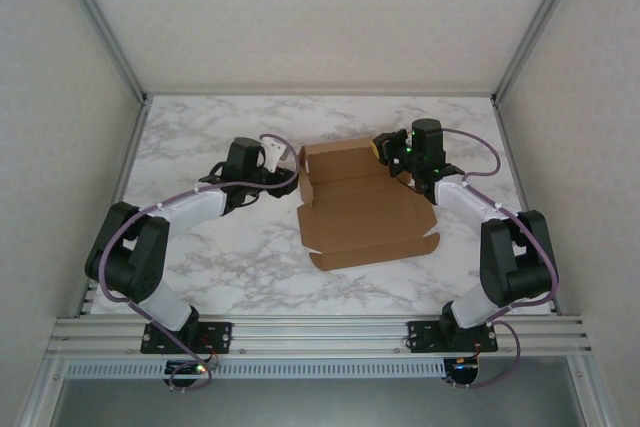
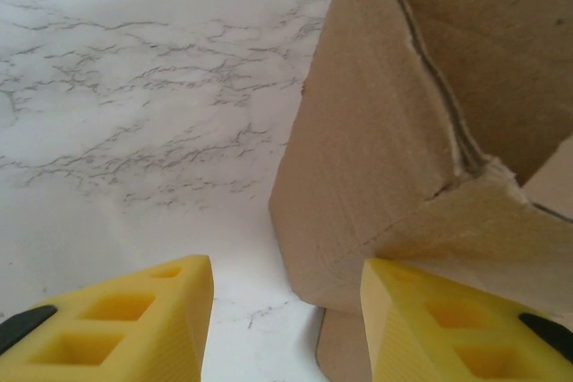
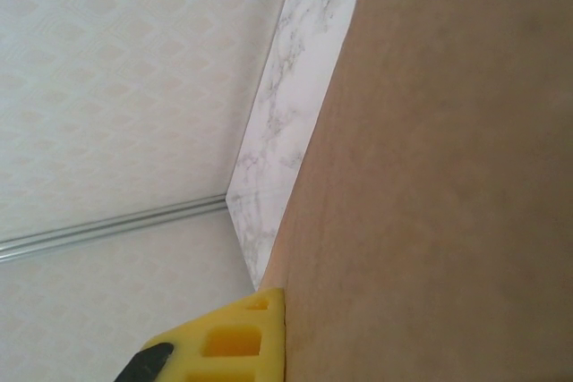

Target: Fold the paper box

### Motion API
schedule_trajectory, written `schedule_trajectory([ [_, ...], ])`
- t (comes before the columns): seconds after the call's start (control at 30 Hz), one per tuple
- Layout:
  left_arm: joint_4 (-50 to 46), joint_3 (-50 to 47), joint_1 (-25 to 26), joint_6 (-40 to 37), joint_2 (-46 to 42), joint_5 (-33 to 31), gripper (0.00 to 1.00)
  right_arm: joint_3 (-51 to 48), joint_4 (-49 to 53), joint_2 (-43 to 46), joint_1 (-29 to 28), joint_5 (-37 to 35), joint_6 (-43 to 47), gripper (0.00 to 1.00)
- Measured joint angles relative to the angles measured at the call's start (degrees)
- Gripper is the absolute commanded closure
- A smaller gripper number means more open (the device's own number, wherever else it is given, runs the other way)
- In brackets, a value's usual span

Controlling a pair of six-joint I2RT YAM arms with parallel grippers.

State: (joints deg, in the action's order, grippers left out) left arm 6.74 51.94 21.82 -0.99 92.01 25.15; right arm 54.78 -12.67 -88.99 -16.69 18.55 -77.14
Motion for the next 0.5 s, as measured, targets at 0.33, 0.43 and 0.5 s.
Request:
schedule_trajectory([
  [0.33,3.34,-1.22,3.69,1.92,-1.01,0.81,0.50,-0.02,-0.24,0.00,-0.02,0.20,0.02,0.95],
  [0.43,4.61,-2.10,4.76,2.56,-1.20,-0.52,0.49,-0.02,-0.35,0.00,-0.07,0.17,0.02,0.95],
  [0.5,5.55,-2.95,5.11,2.97,-1.51,-1.88,0.48,-0.04,-0.37,0.00,-0.07,0.20,0.02,0.95],
])
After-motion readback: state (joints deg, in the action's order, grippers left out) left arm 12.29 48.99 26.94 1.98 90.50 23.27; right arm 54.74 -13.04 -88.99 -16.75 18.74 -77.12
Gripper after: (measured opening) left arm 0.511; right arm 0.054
